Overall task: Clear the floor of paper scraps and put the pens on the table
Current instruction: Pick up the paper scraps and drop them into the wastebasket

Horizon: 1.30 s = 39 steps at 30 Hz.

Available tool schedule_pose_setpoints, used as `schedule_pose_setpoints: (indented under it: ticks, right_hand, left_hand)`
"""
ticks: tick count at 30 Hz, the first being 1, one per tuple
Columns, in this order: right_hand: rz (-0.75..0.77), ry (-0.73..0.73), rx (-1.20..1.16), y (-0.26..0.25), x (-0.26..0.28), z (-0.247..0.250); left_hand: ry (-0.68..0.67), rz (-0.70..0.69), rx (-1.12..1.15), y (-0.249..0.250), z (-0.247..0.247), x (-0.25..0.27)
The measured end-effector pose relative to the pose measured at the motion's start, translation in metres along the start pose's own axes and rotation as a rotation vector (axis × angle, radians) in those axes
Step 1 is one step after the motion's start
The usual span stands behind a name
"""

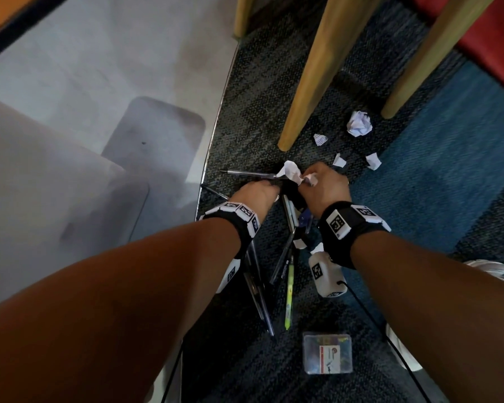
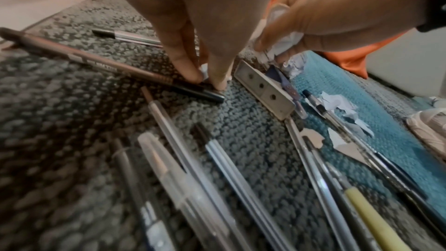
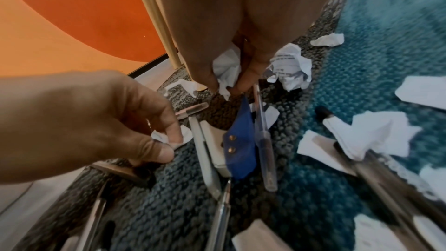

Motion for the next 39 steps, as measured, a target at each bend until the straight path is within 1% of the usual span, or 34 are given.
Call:
schedule_pose_setpoints:
  ticks: [3,6,8,11,13,15,17,22,25,28,31,33,35,39]
  right_hand:
    - [0.049,0.048,-0.027,-0.005,0.006,0.007]
    - [0.097,0.080,-0.035,-0.014,0.014,0.018]
    - [0.094,0.079,-0.023,-0.018,0.020,0.028]
    - [0.094,0.081,-0.014,-0.031,0.034,0.048]
    - [0.109,0.064,-0.015,-0.046,0.048,0.063]
    - [0.148,0.060,0.000,-0.067,0.065,0.082]
    - [0.193,0.088,0.013,-0.090,0.083,0.104]
    - [0.304,0.103,0.005,-0.149,0.133,0.144]
    - [0.406,0.107,0.020,-0.198,0.165,0.154]
    - [0.535,0.109,-0.012,-0.254,0.198,0.149]
    - [0.639,0.075,0.004,-0.308,0.229,0.127]
    - [0.709,0.039,0.055,-0.341,0.249,0.104]
    - [0.767,0.003,0.096,-0.366,0.261,0.077]
    - [0.817,-0.085,0.185,-0.393,0.266,0.026]
  left_hand:
    - [-0.039,0.011,-0.004,0.002,0.000,0.003]
    - [-0.078,0.088,0.093,-0.001,0.013,0.007]
    - [-0.052,0.113,0.128,-0.003,0.028,0.013]
    - [0.040,0.128,0.128,-0.005,0.059,0.032]
    - [0.102,0.161,0.146,-0.005,0.083,0.049]
    - [0.203,0.201,0.181,-0.004,0.115,0.072]
    - [0.291,0.227,0.211,-0.005,0.144,0.097]
    - [0.495,0.233,0.192,-0.017,0.220,0.180]
    - [0.612,0.292,0.201,-0.035,0.255,0.240]
    - [0.700,0.346,0.209,-0.057,0.276,0.297]
    - [0.727,0.418,0.195,-0.083,0.285,0.341]
    - [0.700,0.496,0.187,-0.104,0.283,0.363]
    - [0.646,0.565,0.176,-0.127,0.273,0.377]
    - [0.518,0.683,0.144,-0.168,0.242,0.389]
Point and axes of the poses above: each hand's wrist, its own x-axis away from the middle knuckle, its own z-axis out of the back of the hand, y = z × x, the point moved 6 cm from there along -x, towards the middle knuckle, and after that the axes turned 6 degrees about -x, right-handed, at the moved point
